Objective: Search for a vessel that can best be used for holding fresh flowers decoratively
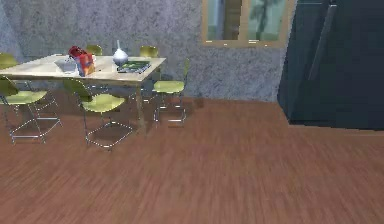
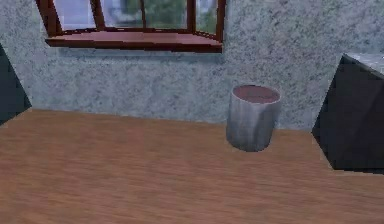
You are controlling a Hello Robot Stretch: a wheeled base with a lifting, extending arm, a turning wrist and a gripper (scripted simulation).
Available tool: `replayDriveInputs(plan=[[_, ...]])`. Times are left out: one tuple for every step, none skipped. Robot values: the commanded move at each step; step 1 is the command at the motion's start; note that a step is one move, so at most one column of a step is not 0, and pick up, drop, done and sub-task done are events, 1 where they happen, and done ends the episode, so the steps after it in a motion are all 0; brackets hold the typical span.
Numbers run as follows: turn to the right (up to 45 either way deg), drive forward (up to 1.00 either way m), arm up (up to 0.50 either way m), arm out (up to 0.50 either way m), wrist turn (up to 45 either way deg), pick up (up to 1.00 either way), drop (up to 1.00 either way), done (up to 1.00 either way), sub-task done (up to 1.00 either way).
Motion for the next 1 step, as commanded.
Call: replayDriveInputs(plan=[[0.0, 1.00, 0.00, 0.00, 0.0, 0.00, 0.00, 0.00, 0.00]])
